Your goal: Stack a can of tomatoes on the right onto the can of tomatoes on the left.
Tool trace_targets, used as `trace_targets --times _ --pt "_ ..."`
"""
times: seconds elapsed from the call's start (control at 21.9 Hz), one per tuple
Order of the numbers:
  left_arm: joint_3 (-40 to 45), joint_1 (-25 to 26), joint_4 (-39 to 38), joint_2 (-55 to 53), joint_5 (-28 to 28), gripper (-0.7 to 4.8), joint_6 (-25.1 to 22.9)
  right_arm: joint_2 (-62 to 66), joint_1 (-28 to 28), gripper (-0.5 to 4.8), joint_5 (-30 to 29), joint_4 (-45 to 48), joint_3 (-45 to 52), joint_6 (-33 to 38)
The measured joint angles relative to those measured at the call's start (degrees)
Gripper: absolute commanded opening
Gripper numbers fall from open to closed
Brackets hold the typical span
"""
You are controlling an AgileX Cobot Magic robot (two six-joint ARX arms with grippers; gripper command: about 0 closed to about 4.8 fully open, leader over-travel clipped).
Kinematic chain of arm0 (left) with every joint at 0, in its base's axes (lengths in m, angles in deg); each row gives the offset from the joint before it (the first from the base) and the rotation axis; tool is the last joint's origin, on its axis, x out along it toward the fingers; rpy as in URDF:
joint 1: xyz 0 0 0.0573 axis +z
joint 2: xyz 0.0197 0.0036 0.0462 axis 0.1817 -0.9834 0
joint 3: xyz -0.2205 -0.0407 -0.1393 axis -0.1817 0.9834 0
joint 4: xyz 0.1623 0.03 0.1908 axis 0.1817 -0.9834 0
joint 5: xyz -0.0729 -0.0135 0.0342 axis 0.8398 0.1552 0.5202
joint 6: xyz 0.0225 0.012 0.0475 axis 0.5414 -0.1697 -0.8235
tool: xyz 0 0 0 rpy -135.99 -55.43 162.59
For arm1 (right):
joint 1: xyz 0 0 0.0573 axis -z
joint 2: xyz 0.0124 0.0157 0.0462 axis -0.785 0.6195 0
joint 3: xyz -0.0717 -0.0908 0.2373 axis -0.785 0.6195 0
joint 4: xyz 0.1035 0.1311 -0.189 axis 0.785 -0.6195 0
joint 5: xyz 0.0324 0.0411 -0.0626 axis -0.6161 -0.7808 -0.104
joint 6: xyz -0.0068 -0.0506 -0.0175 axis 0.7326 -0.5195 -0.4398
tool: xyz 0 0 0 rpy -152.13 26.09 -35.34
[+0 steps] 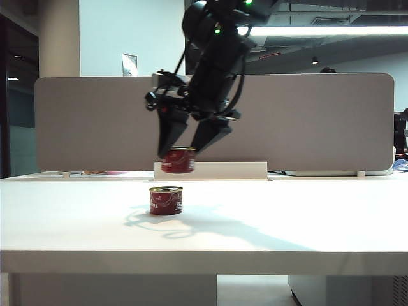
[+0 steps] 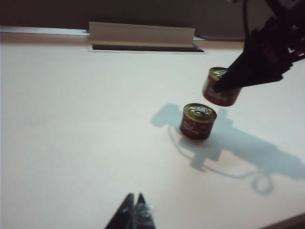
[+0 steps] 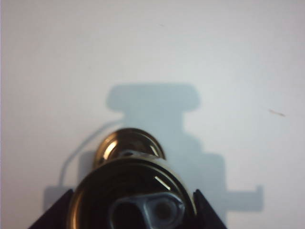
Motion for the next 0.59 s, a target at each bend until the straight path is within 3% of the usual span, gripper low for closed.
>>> trace_targets --times 0.59 --pt "0.0 0.0 0.0 0.0 0.0 -0.06 0.0 6.2 -0.9 2.28 -0.6 -1.4 -5.4 0.0"
